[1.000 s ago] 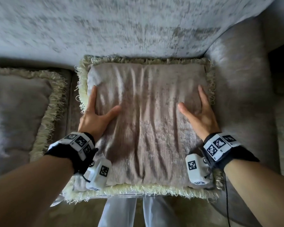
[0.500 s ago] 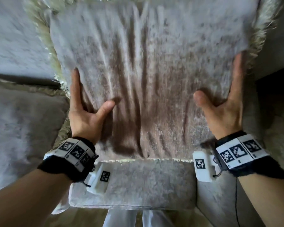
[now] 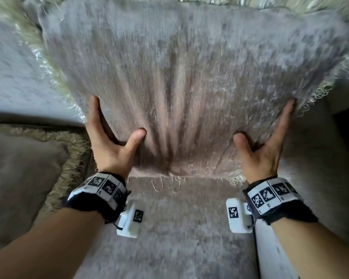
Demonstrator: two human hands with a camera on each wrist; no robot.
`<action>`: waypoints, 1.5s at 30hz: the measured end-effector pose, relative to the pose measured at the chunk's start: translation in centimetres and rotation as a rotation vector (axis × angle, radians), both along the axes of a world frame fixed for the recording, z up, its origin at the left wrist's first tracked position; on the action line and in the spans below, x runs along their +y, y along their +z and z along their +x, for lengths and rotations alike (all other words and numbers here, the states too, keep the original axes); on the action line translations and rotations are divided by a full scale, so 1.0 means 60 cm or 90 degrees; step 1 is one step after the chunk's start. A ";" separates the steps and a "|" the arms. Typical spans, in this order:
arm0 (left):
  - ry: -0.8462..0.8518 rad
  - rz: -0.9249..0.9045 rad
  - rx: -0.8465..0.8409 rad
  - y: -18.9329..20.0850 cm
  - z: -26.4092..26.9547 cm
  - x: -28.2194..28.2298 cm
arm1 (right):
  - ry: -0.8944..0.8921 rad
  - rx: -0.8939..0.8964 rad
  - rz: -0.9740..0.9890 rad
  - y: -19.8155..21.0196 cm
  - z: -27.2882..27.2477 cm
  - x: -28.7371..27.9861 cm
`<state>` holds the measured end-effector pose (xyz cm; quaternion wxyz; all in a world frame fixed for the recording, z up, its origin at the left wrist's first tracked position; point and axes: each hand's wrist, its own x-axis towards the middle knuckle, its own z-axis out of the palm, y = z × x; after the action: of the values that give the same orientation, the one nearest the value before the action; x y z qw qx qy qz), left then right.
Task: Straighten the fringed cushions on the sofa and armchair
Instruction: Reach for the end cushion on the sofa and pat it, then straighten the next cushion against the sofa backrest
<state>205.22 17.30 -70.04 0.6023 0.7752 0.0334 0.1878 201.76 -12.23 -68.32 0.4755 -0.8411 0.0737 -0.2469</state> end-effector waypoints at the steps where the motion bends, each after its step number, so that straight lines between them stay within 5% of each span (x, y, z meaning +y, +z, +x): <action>1: 0.002 0.005 0.002 -0.006 -0.002 0.000 | -0.004 0.007 -0.002 -0.006 0.000 0.001; 7: 0.035 0.069 0.082 0.006 -0.013 0.014 | -0.014 0.034 0.003 0.011 -0.010 0.002; 15: 0.056 0.233 0.184 0.104 -0.065 0.055 | -0.078 0.140 -0.057 0.087 -0.070 0.060; 19: -0.001 0.260 0.256 0.190 -0.097 0.103 | 0.129 0.143 -0.254 0.154 -0.071 0.153; 22: -0.019 0.324 0.286 0.248 -0.121 0.157 | 0.327 0.250 -0.391 0.216 -0.052 0.241; 26: -0.100 0.423 0.385 0.308 -0.148 0.251 | 0.497 0.328 -0.606 0.278 -0.042 0.358; 34: -0.178 0.559 0.468 0.357 -0.235 0.522 | 0.629 0.383 -0.759 0.332 -0.073 0.620; 45: -0.357 0.780 0.545 0.337 -0.279 0.904 | 0.594 0.516 -0.776 0.302 -0.090 0.966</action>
<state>188.47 71.55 -49.82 0.0288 0.9527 -0.0436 -0.2994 196.37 45.73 -50.20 -0.0684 -0.9166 -0.2603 0.2958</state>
